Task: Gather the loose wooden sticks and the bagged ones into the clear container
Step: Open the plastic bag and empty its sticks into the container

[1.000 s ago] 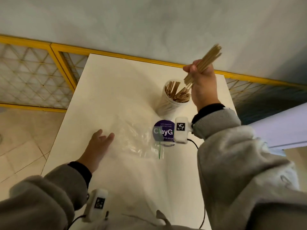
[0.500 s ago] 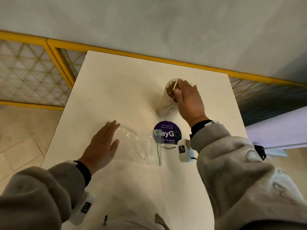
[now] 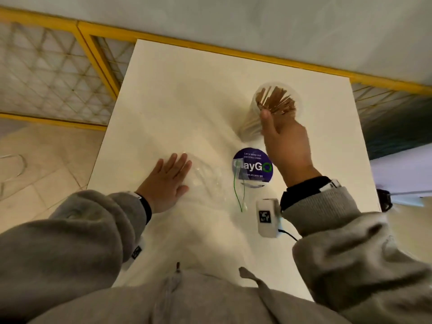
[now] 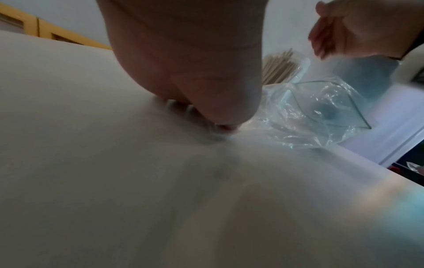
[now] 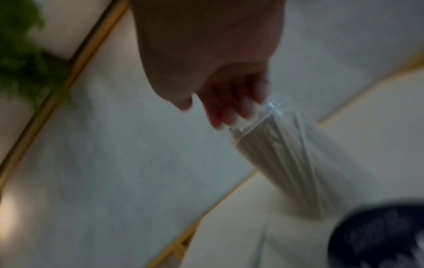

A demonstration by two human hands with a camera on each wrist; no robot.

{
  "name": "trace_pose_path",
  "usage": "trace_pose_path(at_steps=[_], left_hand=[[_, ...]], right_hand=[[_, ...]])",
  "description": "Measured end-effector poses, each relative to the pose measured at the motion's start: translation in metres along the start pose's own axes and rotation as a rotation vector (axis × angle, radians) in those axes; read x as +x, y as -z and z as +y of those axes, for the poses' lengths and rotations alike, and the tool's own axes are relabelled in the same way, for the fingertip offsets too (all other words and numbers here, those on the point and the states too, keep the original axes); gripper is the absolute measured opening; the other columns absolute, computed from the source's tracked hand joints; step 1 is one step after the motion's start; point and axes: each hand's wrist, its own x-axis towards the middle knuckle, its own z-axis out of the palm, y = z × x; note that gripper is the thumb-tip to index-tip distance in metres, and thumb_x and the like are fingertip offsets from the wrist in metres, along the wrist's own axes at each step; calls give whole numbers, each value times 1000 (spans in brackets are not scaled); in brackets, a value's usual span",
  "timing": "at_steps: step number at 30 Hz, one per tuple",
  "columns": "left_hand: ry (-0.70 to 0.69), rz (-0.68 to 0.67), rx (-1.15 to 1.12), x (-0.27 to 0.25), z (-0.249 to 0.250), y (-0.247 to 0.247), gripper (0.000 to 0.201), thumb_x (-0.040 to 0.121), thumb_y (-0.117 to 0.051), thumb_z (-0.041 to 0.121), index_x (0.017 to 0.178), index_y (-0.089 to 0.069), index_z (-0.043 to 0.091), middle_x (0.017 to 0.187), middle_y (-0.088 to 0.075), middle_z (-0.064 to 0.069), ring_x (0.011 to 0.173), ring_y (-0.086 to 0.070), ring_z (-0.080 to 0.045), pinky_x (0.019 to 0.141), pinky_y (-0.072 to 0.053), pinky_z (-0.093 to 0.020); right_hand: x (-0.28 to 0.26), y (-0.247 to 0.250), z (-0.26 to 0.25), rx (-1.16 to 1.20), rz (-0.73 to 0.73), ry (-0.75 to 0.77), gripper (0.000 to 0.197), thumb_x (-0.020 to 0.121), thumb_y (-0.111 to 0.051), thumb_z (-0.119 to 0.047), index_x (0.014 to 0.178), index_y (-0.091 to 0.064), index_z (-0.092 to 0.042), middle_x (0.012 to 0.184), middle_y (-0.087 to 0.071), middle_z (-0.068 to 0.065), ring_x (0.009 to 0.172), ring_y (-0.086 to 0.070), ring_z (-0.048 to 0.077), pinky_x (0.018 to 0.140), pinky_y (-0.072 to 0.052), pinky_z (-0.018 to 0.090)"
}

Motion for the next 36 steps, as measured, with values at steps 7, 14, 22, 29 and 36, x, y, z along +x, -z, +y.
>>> trace_pose_path(at_steps=[7, 14, 22, 29, 36], left_hand=[[-125, 16, 90, -16, 0, -7, 65, 92, -24, 46, 148, -22, 14, 156, -19, -12, 141, -23, -38, 107, -26, -58], [-73, 44, 104, -27, 6, -8, 63, 90, -28, 46, 146, -27, 18, 153, -28, -15, 137, -30, -43, 102, -31, -63], [-108, 44, 141, -32, 8, -8, 62, 90, -27, 47, 146, -28, 21, 153, -29, -16, 138, -28, -42, 104, -27, -62], [93, -44, 83, -38, 9, -6, 83, 74, 7, 69, 148, 10, 31, 158, 17, -1, 143, 17, -37, 114, 3, -55], [47, 12, 90, -46, 20, 1, 98, 74, -20, 82, 148, -24, 18, 146, -34, -18, 143, -2, -44, 115, -2, -57]], right_hand=[[-59, -63, 27, 715, -355, -642, 12, 86, -63, -11, 74, -63, -11, 77, -67, 11, 68, -61, 26, 60, -50, 30], [-64, -51, 33, 697, -356, -818, 55, 93, -42, -60, 84, -61, -9, 71, -68, 10, 58, -60, 22, 55, -45, 31], [-59, -51, 17, 750, -519, -701, 34, 87, -66, -25, 106, -67, 3, 96, -72, 15, 72, -67, 24, 59, -52, 28], [-82, -60, 53, 649, -764, -531, 16, 83, -71, -14, 96, -66, -6, 86, -70, 13, 77, -69, 27, 66, -54, 32], [-82, -74, 58, -30, -160, -335, 36, 83, -66, -25, 115, -55, -12, 112, -59, 13, 100, -58, 32, 88, -50, 45]])
